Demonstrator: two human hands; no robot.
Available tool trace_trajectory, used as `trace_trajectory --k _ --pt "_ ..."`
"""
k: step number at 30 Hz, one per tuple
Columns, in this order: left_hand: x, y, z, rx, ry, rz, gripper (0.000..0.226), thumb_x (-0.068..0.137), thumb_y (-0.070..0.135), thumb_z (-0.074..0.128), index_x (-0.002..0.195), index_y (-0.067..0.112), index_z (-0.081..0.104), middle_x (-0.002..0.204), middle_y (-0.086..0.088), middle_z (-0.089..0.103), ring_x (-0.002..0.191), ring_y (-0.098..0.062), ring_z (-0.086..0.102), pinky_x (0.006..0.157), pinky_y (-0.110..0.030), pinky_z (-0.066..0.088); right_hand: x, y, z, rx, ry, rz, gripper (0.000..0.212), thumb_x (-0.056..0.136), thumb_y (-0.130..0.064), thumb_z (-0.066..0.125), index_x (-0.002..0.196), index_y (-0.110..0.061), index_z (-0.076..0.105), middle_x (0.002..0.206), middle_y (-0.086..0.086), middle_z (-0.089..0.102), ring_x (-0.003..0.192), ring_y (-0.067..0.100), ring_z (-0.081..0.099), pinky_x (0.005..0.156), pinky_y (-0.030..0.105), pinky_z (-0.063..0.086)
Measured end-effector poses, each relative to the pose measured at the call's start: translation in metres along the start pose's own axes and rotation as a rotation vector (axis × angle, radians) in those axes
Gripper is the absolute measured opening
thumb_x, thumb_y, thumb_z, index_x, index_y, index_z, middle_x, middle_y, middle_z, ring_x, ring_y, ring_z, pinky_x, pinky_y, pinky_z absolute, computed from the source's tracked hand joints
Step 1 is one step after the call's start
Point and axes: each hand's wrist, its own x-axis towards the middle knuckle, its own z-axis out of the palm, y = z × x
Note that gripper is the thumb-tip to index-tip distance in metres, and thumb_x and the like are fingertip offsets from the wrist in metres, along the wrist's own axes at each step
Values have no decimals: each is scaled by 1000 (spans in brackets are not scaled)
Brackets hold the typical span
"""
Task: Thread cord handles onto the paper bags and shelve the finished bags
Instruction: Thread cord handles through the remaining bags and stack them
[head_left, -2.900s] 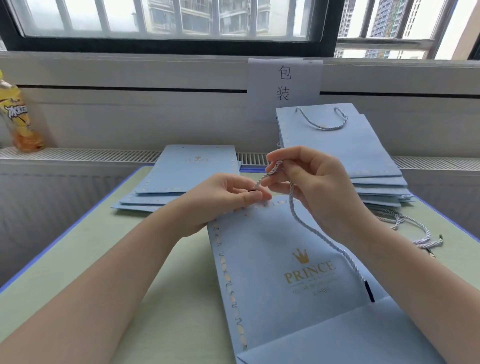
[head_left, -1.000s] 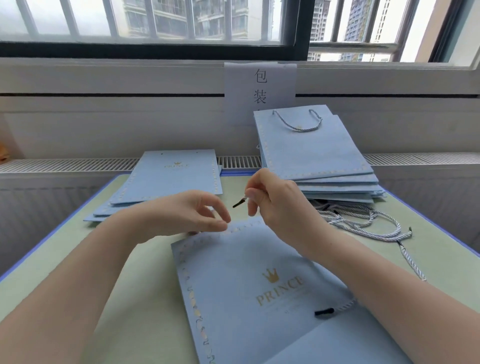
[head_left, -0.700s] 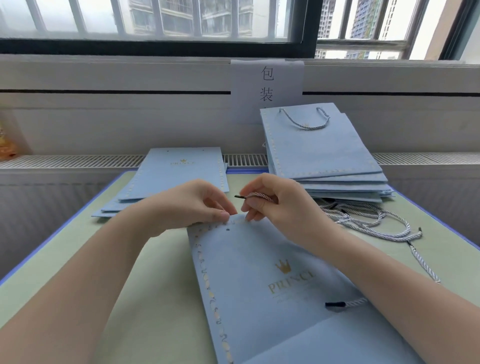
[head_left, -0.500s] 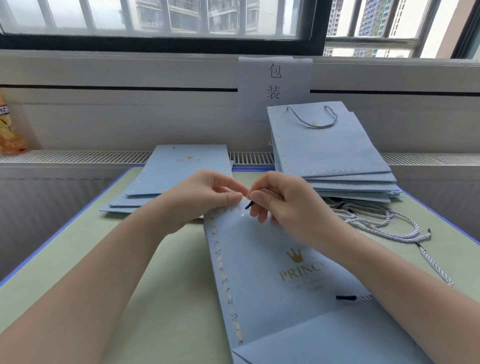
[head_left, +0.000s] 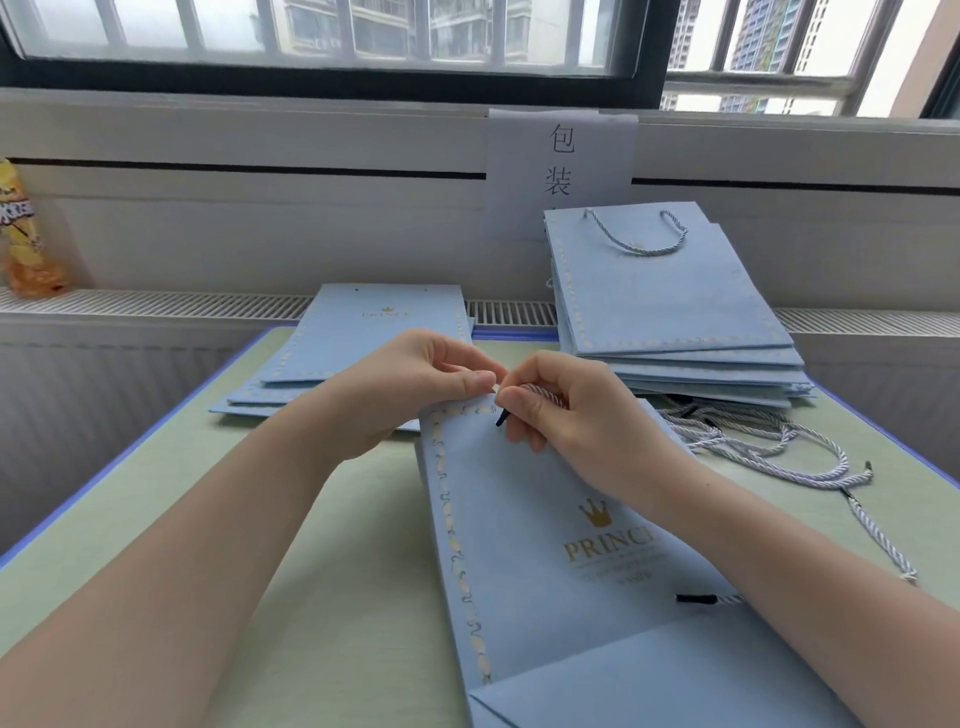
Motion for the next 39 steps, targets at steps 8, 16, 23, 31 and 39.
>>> trace_trajectory --k 8,16,23,31,39 --pt "-1 0 -3 -144 0 -47 21 93 -1 50 102 6 67 90 -13 70 72 -19 66 61 -23 54 2 -1 -6 -272 -12 -20 21 83 -32 67 99 -35 53 97 -17 49 80 -15 45 70 9 33" --pt "2 -1 -5 -207 -96 -135 17 75 11 60 91 11 68 84 -10 68 67 -19 63 59 -26 50 5 -1 -12 -205 -26 70 16 80 -33 71 84 -30 56 76 -19 53 69 -6 48 69 19 35" --pt "-3 1 -14 -164 -318 -119 19 79 2 52 72 7 69 69 -9 65 56 -16 61 52 -21 48 3 -12 -11 -175 -33 11 19 83 -23 69 79 -34 54 72 -19 56 64 -8 50 63 11 34" --pt "-6 -5 -24 -89 -444 -174 21 77 -4 59 94 1 71 87 -15 70 68 -18 68 58 -23 54 1 -9 -5 -142 -84 13 13 84 -24 68 82 -31 57 79 -14 60 68 -2 52 67 18 39" --pt "-7 -2 -18 0 -373 -162 21 86 -6 56 81 8 71 79 -8 69 61 -13 65 53 -19 51 1 -8 -13 -206 -117 9 15 85 -19 67 82 -30 57 76 -18 59 60 -4 49 60 10 36"
